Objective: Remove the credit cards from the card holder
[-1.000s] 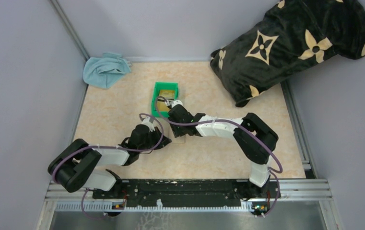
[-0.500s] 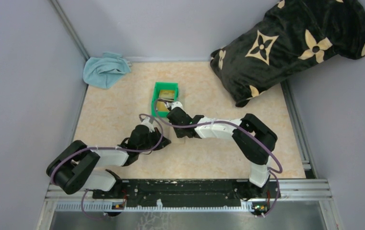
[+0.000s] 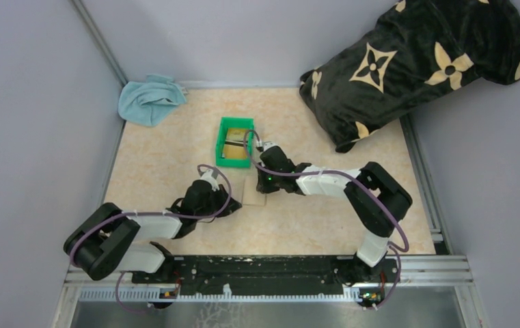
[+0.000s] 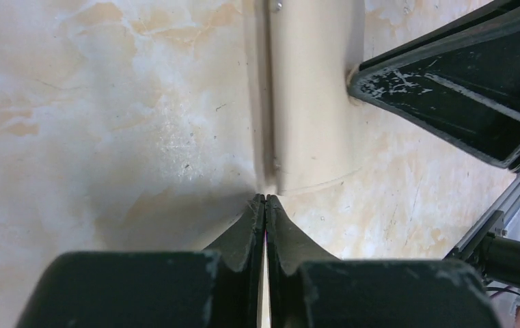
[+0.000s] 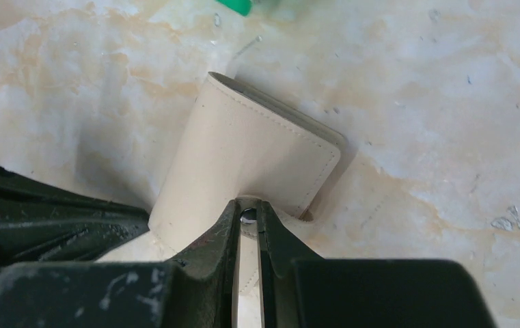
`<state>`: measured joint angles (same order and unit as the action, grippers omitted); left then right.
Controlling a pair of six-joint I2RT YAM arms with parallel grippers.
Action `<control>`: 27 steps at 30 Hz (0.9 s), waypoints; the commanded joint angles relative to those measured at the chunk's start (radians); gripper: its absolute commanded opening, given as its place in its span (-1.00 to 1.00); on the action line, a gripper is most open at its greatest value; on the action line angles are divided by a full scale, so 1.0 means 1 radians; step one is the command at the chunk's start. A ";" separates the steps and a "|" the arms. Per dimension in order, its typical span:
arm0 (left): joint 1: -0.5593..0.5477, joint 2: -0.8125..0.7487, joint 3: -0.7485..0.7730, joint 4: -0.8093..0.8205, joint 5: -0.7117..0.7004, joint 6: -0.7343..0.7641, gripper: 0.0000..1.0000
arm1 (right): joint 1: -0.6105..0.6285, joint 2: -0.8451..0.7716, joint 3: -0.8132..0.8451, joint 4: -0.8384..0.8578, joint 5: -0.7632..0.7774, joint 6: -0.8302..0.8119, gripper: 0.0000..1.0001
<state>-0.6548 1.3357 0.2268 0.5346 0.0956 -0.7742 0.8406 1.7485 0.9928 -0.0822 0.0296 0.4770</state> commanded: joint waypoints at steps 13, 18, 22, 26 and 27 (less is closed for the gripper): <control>-0.003 -0.124 -0.013 -0.072 -0.004 0.006 -0.78 | -0.078 -0.137 -0.128 0.104 -0.206 0.013 -1.00; -0.003 -0.161 0.039 -0.054 0.118 0.040 -0.32 | -0.061 -0.143 -0.122 0.082 -0.167 -0.012 -1.00; -0.003 -0.090 0.064 0.062 0.292 0.026 -0.23 | -0.059 -0.142 -0.125 0.089 -0.169 -0.010 -1.00; -0.005 0.023 0.080 0.140 0.339 0.022 -0.27 | -0.055 -0.148 -0.123 0.093 -0.174 -0.010 -1.00; -0.005 0.058 0.090 0.148 0.342 0.026 -0.28 | -0.053 -0.150 -0.123 0.091 -0.173 -0.012 -1.00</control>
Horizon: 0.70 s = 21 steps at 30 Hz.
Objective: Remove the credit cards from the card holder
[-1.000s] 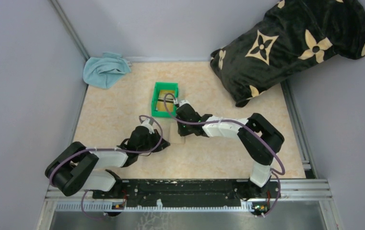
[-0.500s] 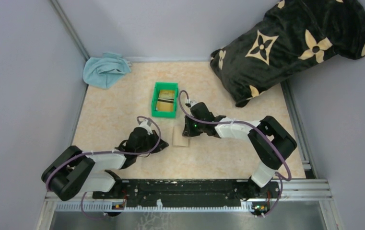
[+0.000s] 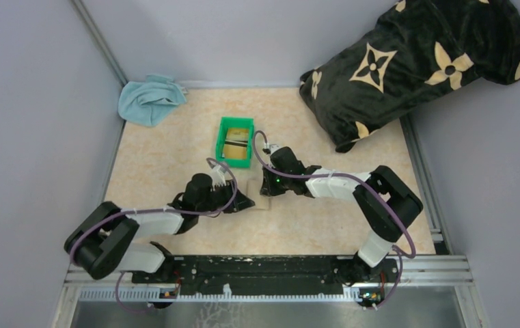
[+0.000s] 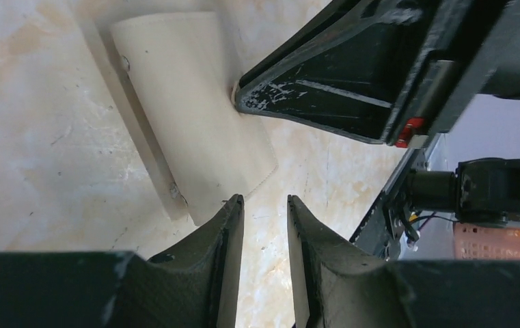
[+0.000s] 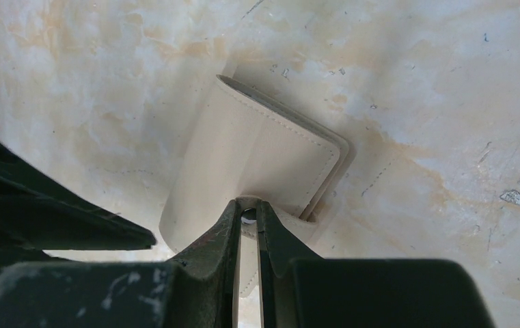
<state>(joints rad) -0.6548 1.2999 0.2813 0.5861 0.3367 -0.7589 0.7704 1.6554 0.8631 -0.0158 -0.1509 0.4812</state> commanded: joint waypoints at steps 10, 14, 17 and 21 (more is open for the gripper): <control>-0.005 0.427 0.083 0.249 0.093 -0.031 -0.42 | 0.018 -0.076 -0.006 0.017 -0.005 -0.022 -1.00; -0.005 0.470 0.053 0.340 0.102 -0.079 -0.45 | 0.012 -0.116 -0.025 0.005 0.018 -0.017 -1.00; -0.005 0.470 0.038 0.354 0.095 -0.087 -0.45 | -0.015 -0.160 -0.049 -0.007 0.038 -0.011 -1.00; -0.005 0.452 0.030 0.372 0.121 -0.075 -0.46 | -0.051 -0.215 -0.075 -0.018 0.046 -0.010 -1.00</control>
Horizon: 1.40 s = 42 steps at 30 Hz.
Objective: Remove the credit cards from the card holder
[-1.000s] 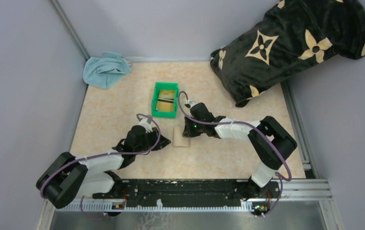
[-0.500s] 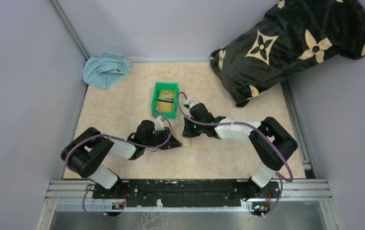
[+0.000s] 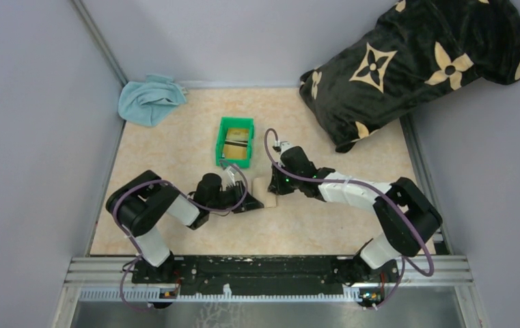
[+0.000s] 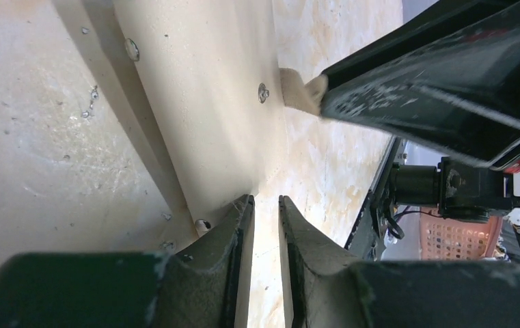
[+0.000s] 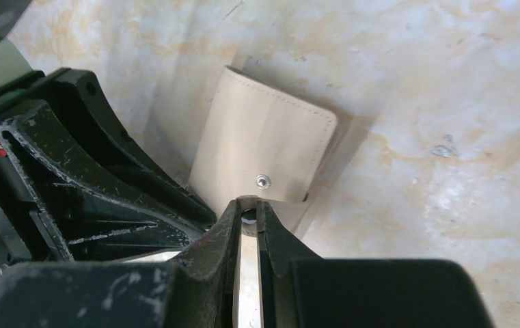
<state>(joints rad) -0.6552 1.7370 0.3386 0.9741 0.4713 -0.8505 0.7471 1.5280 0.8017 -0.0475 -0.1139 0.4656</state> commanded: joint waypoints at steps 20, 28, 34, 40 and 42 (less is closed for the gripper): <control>-0.006 -0.549 0.066 -0.524 -0.178 0.162 0.55 | -0.028 -0.232 0.103 -0.059 -0.108 -0.001 -1.00; -0.007 -0.488 0.048 -0.467 -0.144 0.133 0.52 | -0.028 -0.233 0.053 -0.062 -0.063 0.013 -1.00; -0.007 -0.482 0.053 -0.489 -0.155 0.141 0.41 | -0.044 -0.266 0.024 -0.074 -0.035 0.017 -1.00; -0.008 -0.432 0.066 -0.522 -0.164 0.149 -0.22 | -0.062 -0.242 0.002 -0.072 -0.029 0.017 -1.00; -0.007 -0.406 0.064 -0.534 -0.167 0.149 -0.83 | -0.068 -0.229 -0.014 -0.070 -0.016 0.019 -1.00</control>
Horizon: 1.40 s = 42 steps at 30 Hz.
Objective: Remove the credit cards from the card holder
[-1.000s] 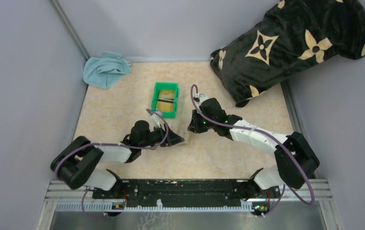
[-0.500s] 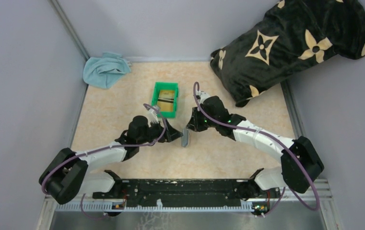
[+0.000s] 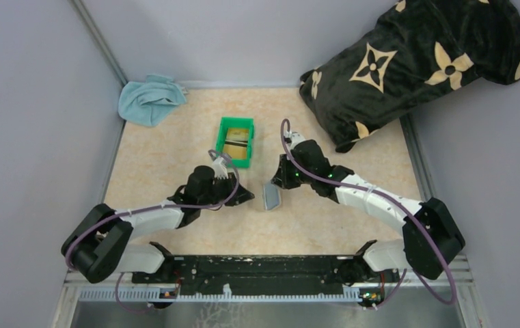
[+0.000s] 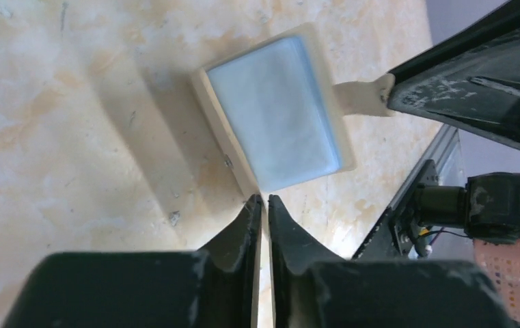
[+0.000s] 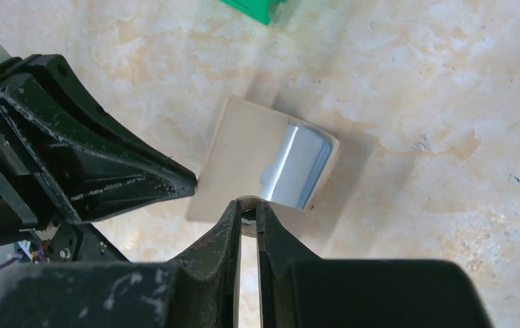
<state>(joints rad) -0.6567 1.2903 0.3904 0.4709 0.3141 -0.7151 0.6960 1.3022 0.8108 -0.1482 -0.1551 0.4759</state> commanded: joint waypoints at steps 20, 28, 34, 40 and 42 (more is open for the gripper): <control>-0.016 -0.280 0.113 -0.352 -0.230 0.075 -0.01 | -0.082 0.008 -0.097 0.040 0.100 -0.023 -1.00; -0.089 -0.143 0.290 -0.273 -0.132 0.099 -0.90 | -0.082 -0.085 -0.079 0.050 0.025 -0.017 -1.00; -0.127 -0.035 0.324 -0.181 -0.115 0.076 -0.34 | -0.082 -0.151 -0.040 0.026 -0.029 -0.024 -1.00; -0.147 0.039 0.325 -0.137 -0.103 0.067 -0.29 | -0.082 -0.124 -0.061 0.020 -0.036 -0.017 -1.00; -0.154 0.067 0.321 -0.129 -0.102 0.067 -0.32 | -0.082 -0.124 -0.082 0.041 -0.043 0.000 -1.00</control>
<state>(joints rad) -0.7952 1.3163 0.6880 0.2775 0.1902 -0.6399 0.6186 1.1797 0.7219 -0.1505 -0.1715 0.4644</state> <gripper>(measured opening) 0.351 0.091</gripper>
